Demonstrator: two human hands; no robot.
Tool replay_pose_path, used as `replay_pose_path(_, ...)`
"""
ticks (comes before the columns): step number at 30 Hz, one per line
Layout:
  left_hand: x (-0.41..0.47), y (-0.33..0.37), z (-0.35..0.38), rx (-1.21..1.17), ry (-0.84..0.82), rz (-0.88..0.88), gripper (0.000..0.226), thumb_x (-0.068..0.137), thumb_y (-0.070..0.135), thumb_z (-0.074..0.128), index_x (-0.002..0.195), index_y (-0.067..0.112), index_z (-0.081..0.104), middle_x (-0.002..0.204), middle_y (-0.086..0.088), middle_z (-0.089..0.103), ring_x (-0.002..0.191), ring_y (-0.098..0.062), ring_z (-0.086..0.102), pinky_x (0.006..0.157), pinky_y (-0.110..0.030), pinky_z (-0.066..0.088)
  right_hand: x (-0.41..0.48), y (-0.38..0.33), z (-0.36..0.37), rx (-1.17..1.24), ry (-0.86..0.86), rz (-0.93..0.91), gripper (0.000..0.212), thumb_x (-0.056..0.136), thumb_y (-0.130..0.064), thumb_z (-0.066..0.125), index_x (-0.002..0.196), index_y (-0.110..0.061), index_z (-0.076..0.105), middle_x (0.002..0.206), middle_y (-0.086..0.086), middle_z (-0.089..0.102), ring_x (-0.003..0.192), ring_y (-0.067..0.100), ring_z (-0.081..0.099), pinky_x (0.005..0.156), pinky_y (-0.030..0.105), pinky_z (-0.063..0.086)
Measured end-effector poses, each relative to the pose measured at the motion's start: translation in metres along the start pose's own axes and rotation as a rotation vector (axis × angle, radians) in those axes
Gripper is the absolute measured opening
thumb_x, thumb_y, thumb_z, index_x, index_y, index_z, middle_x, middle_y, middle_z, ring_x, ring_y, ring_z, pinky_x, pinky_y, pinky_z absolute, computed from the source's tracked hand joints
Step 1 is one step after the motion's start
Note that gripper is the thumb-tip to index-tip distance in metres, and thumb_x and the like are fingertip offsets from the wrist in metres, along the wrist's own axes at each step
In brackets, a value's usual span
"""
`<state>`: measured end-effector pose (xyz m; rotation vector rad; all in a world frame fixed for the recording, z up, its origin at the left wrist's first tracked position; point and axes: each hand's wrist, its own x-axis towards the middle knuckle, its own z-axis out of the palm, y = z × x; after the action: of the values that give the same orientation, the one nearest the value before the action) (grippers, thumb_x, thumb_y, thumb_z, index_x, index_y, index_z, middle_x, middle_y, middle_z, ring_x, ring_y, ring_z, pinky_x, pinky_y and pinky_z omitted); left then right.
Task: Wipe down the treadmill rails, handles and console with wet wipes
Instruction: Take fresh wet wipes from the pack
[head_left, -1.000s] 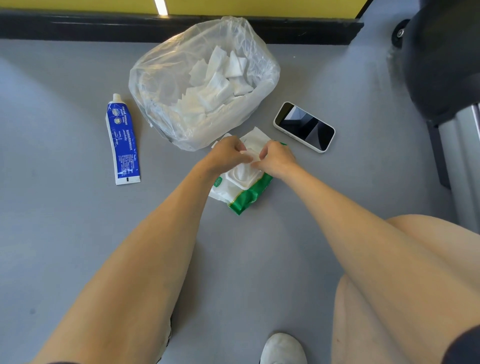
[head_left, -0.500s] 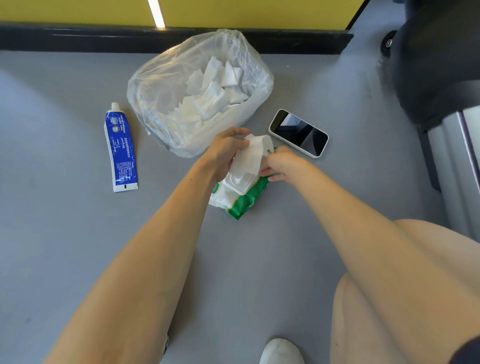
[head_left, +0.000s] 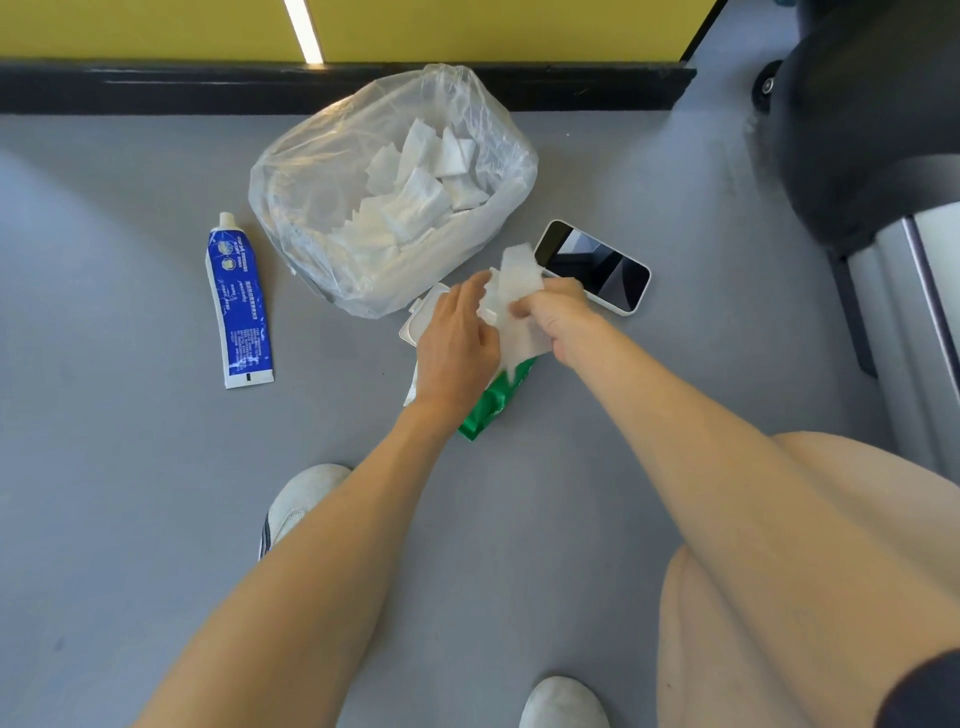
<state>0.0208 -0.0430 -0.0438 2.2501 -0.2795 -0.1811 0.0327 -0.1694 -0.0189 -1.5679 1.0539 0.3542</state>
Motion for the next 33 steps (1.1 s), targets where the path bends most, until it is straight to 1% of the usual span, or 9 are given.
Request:
replay_pose_path(6, -0.023, -0.038, 0.001, 0.430, -0.072, 0.395, 0.039, 0.063, -0.001, 0.080, 0.099, 0.007, 0.067, 0.097, -0.014, 0.061, 0.075, -0.033, 0.059, 0.061, -0.034, 0.046, 0.000, 0.003, -0.013, -0.521, 0.165, -0.002, 0.037, 0.095, -0.014, 0.039, 0.127, 0.000, 0.052, 0.132, 0.020, 0.053, 0.120, 0.037, 0.050, 0.094, 0.038, 0.042)
replay_pose_path(12, -0.014, -0.040, -0.007, 0.407, -0.014, 0.263, 0.040, 0.055, -0.015, 0.075, 0.089, 0.006, 0.070, 0.075, -0.011, 0.060, 0.057, -0.032, 0.053, 0.053, -0.030, 0.039, -0.011, 0.006, 0.006, -0.667, -0.103, 0.116, 0.028, 0.095, -0.016, 0.041, 0.069, -0.009, 0.045, 0.078, 0.009, 0.050, 0.072, 0.025, 0.050, 0.069, 0.028, 0.040)
replay_pose_path(14, -0.015, -0.040, -0.007, 0.391, -0.013, 0.268, 0.043, 0.056, -0.014, 0.074, 0.093, 0.006, 0.070, 0.073, -0.010, 0.060, 0.058, -0.032, 0.053, 0.053, -0.032, 0.042, -0.012, 0.006, 0.009, -0.595, -0.152, 0.154, 0.010, 0.090, -0.010, 0.055, 0.083, -0.003, 0.054, 0.091, 0.011, 0.052, 0.082, 0.025, 0.053, 0.076, 0.032, 0.044)
replay_pose_path(16, -0.017, -0.039, -0.005, 0.368, -0.034, 0.265, 0.039, 0.057, -0.014, 0.074, 0.090, 0.007, 0.070, 0.071, -0.009, 0.059, 0.058, -0.032, 0.052, 0.053, -0.033, 0.043, -0.016, 0.003, 0.011, -0.556, -0.186, 0.164, 0.036, 0.084, -0.012, 0.067, 0.117, -0.001, 0.057, 0.117, 0.015, 0.056, 0.109, 0.030, 0.056, 0.091, 0.037, 0.046)
replay_pose_path(19, -0.018, -0.041, -0.001, 0.381, -0.066, 0.309, 0.032, 0.055, -0.011, 0.074, 0.081, 0.009, 0.073, 0.069, -0.006, 0.060, 0.059, -0.030, 0.052, 0.055, -0.033, 0.042, -0.019, 0.001, 0.014, -0.650, -0.233, 0.205, 0.041, 0.093, -0.021, 0.060, 0.129, -0.003, 0.052, 0.133, 0.016, 0.053, 0.121, 0.032, 0.052, 0.091, 0.038, 0.047)
replay_pose_path(23, -0.018, -0.043, 0.004, 0.472, -0.153, 0.277, 0.021, 0.068, 0.007, 0.075, 0.087, 0.016, 0.076, 0.095, -0.007, 0.061, 0.083, -0.032, 0.054, 0.076, -0.038, 0.042, -0.016, 0.000, 0.013, -0.664, -0.231, 0.205, 0.035, 0.094, -0.022, 0.058, 0.123, -0.002, 0.055, 0.098, 0.010, 0.052, 0.095, 0.023, 0.049, 0.070, 0.033, 0.040)
replay_pose_path(26, -0.014, -0.034, 0.002, 0.487, -0.349, 0.058, 0.026, 0.094, 0.035, 0.049, 0.115, 0.032, 0.065, 0.142, -0.007, 0.030, 0.134, -0.032, 0.021, 0.110, -0.045, 0.007, -0.015, -0.001, 0.012, -0.668, -0.219, 0.203, 0.032, 0.092, -0.022, 0.062, 0.118, -0.003, 0.057, 0.109, 0.012, 0.054, 0.089, 0.021, 0.046, 0.068, 0.035, 0.040)
replay_pose_path(29, 0.000, -0.031, -0.003, 0.440, -0.514, -0.031, 0.030, 0.098, 0.043, 0.038, 0.121, 0.041, 0.057, 0.155, -0.002, 0.003, 0.144, -0.025, -0.012, 0.112, -0.051, -0.015, -0.014, -0.002, 0.011, -0.615, -0.237, 0.218, 0.043, 0.089, -0.023, 0.066, 0.125, -0.001, 0.055, 0.129, 0.013, 0.055, 0.093, 0.021, 0.050, 0.065, 0.036, 0.041)
replay_pose_path(33, -0.006, -0.040, -0.005, 0.368, -0.407, 0.134, 0.035, 0.089, 0.035, 0.041, 0.113, 0.032, 0.067, 0.150, -0.006, 0.025, 0.140, -0.026, 0.012, 0.114, -0.051, 0.000, -0.014, 0.000, 0.009, -0.588, -0.215, 0.215, 0.043, 0.085, -0.024, 0.071, 0.120, -0.003, 0.058, 0.123, 0.012, 0.058, 0.101, 0.025, 0.057, 0.051, 0.032, 0.037)
